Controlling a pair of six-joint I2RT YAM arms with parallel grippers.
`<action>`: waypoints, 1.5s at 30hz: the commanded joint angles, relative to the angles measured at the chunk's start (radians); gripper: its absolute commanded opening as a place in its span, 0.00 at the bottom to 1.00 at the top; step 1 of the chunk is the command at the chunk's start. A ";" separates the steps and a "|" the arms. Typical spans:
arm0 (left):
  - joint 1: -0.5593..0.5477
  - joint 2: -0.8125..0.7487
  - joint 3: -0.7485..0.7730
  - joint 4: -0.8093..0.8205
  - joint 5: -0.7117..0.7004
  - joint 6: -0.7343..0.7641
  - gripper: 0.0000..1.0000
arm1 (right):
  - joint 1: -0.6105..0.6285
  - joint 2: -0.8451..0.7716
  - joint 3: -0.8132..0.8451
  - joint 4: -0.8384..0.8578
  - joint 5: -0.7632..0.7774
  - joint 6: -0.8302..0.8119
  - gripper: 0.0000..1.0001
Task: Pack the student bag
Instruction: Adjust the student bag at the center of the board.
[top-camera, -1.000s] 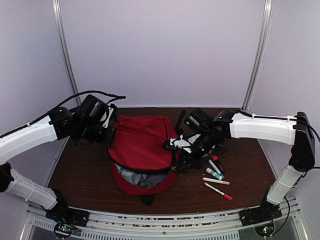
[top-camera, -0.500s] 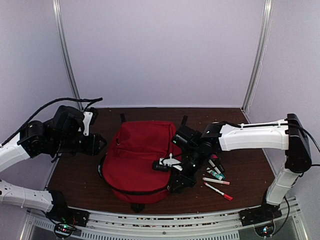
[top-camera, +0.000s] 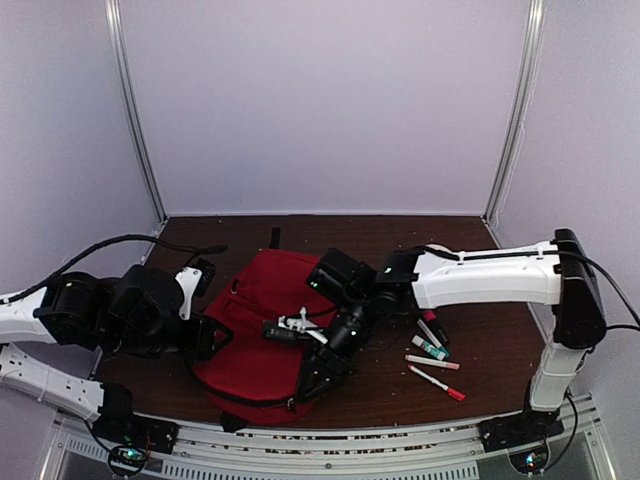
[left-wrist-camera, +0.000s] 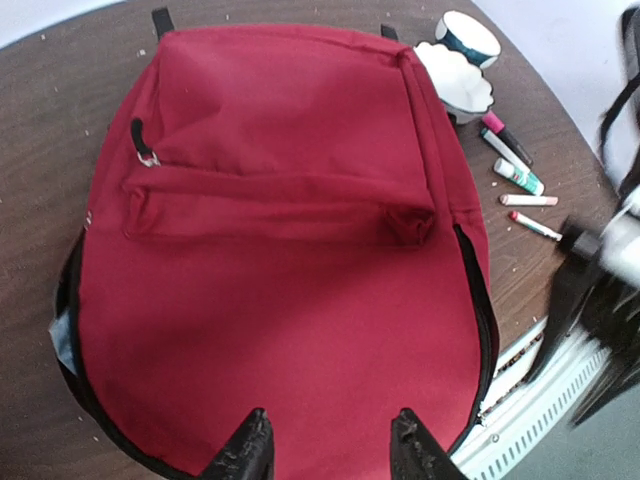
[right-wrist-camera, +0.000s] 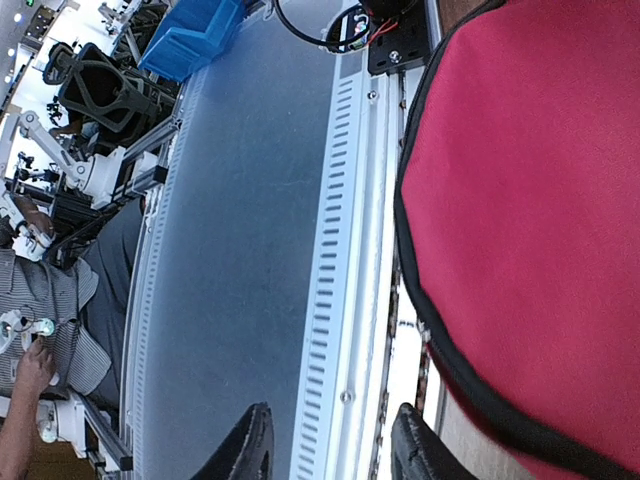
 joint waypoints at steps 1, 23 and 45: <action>-0.069 0.085 0.019 0.040 0.014 -0.116 0.41 | -0.070 -0.186 -0.080 -0.180 -0.002 -0.241 0.40; -0.430 0.554 0.141 0.156 -0.135 -0.520 0.44 | -0.275 -0.339 -0.263 0.065 0.306 -0.393 0.40; -0.453 0.512 -0.075 0.235 -0.165 -0.772 0.65 | -0.540 0.405 0.494 -0.047 0.279 -0.090 0.57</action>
